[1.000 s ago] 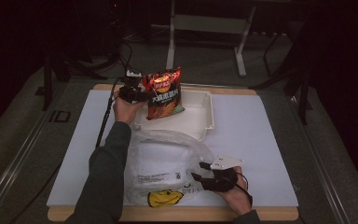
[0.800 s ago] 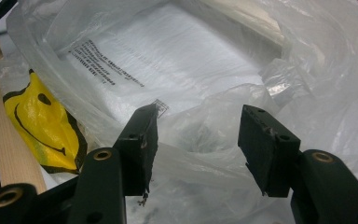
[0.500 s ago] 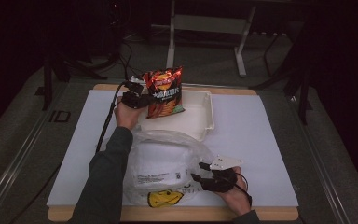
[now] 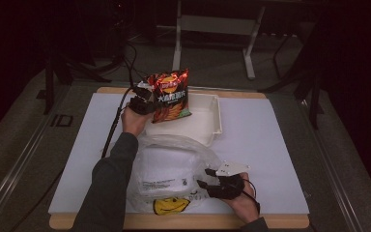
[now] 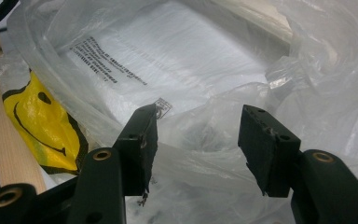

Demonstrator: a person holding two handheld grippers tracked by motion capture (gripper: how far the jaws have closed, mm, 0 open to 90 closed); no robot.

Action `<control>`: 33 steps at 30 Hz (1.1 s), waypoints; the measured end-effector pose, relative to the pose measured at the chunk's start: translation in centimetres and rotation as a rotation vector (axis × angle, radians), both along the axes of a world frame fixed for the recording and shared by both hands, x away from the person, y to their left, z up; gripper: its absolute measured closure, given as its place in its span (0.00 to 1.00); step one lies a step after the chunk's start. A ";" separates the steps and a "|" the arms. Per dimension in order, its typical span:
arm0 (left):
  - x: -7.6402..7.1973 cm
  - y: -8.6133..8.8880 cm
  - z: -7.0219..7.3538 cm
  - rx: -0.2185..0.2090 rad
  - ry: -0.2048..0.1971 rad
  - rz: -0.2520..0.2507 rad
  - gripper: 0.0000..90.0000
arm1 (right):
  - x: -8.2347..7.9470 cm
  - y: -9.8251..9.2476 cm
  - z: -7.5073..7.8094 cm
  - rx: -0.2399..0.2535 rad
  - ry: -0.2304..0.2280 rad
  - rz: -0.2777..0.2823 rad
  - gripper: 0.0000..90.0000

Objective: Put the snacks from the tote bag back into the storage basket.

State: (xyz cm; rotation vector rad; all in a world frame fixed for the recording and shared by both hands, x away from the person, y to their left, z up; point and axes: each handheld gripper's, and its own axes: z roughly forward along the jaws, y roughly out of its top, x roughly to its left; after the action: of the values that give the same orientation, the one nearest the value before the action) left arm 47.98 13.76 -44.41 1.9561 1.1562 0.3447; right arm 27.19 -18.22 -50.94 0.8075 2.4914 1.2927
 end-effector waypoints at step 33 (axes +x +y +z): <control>0.0 0.2 0.5 0.109 0.018 -0.008 0.95 | -0.1 -0.5 0.2 -0.002 -0.009 -0.008 0.52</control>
State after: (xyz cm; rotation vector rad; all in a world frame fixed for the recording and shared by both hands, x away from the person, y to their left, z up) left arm 48.02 13.95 -43.86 2.0616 1.1630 0.3940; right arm 27.14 -18.68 -50.71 0.8092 2.4795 1.2875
